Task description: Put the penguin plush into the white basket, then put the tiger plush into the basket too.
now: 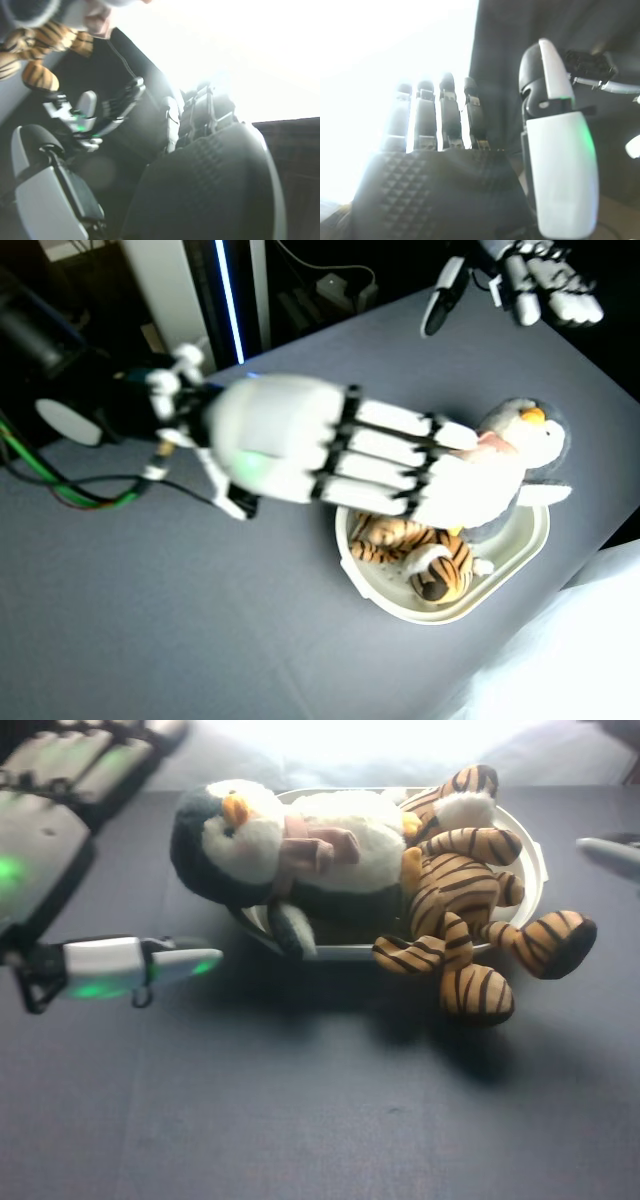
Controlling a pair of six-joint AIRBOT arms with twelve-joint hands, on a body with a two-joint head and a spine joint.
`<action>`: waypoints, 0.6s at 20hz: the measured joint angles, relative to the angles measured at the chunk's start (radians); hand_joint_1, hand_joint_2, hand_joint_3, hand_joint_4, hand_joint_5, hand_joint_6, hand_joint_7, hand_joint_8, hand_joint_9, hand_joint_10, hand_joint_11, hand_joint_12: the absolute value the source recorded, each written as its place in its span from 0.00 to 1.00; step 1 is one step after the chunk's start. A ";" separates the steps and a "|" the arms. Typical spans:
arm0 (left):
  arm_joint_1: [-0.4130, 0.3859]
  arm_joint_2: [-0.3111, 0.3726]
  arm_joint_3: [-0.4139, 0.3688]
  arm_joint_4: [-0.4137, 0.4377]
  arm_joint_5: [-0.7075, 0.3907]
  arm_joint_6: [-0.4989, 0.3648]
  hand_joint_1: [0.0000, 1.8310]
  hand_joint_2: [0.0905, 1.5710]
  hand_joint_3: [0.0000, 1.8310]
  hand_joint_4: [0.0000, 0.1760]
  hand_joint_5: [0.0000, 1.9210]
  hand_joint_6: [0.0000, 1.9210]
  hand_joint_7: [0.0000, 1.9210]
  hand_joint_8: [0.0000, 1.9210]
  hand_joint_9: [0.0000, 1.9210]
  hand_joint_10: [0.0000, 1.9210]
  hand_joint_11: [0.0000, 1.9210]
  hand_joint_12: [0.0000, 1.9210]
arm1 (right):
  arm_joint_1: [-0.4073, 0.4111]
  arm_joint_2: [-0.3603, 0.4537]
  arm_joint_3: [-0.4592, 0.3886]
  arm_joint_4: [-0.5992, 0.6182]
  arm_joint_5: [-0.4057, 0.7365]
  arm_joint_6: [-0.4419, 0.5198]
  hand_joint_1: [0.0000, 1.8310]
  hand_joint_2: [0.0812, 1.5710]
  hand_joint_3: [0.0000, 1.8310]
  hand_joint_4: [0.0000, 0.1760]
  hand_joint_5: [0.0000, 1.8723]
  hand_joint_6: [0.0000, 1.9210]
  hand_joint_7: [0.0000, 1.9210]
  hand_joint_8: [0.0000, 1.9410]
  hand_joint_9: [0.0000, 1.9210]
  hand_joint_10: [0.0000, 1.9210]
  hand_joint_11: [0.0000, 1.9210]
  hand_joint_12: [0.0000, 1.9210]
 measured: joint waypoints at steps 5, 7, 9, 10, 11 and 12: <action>0.087 -0.006 0.017 -0.006 -0.167 -0.181 0.30 0.58 0.00 0.92 0.00 0.00 0.00 0.00 0.00 0.01 0.00 0.25 | -0.087 0.049 -0.076 0.050 0.314 0.005 0.44 0.78 0.00 0.21 0.13 0.00 0.21 0.01 0.20 0.01 0.12 0.08; 0.088 -0.006 0.017 -0.004 -0.191 -0.179 0.30 0.61 0.01 1.00 0.00 0.00 0.00 0.00 0.00 0.00 0.00 0.17 | -0.101 0.053 -0.099 0.033 0.357 0.005 0.52 0.78 0.00 0.17 0.14 0.00 0.23 0.00 0.23 0.00 0.18 0.08; 0.089 -0.006 0.017 0.010 -0.198 -0.180 0.22 0.62 0.00 0.61 0.00 0.00 0.04 0.00 0.05 0.00 0.00 0.32 | -0.092 0.064 -0.112 0.007 0.358 -0.018 0.59 0.82 0.00 0.09 0.10 0.00 0.23 0.00 0.25 0.00 0.19 0.05; 0.091 -0.006 0.013 0.020 -0.219 -0.182 0.04 0.79 0.03 0.00 0.00 0.00 0.05 0.00 0.05 0.00 0.00 0.17 | -0.070 0.071 -0.122 -0.011 0.357 -0.027 0.68 0.81 0.00 0.30 0.06 0.00 0.14 0.00 0.21 0.00 0.18 0.03; 0.091 -0.005 0.003 0.024 -0.243 -0.188 0.01 0.84 0.02 0.00 0.00 0.00 0.01 0.00 0.01 0.00 0.00 0.03 | -0.051 0.074 -0.126 -0.041 0.360 -0.039 0.66 0.78 0.00 0.22 0.03 0.00 0.07 0.00 0.17 0.00 0.19 0.04; 0.084 -0.003 0.000 0.041 -0.252 -0.185 0.01 0.84 0.02 0.00 0.00 0.00 0.01 0.00 0.01 0.00 0.00 0.03 | -0.036 0.086 -0.146 -0.066 0.358 -0.080 0.66 0.78 0.00 0.22 0.03 0.00 0.07 0.00 0.17 0.00 0.19 0.04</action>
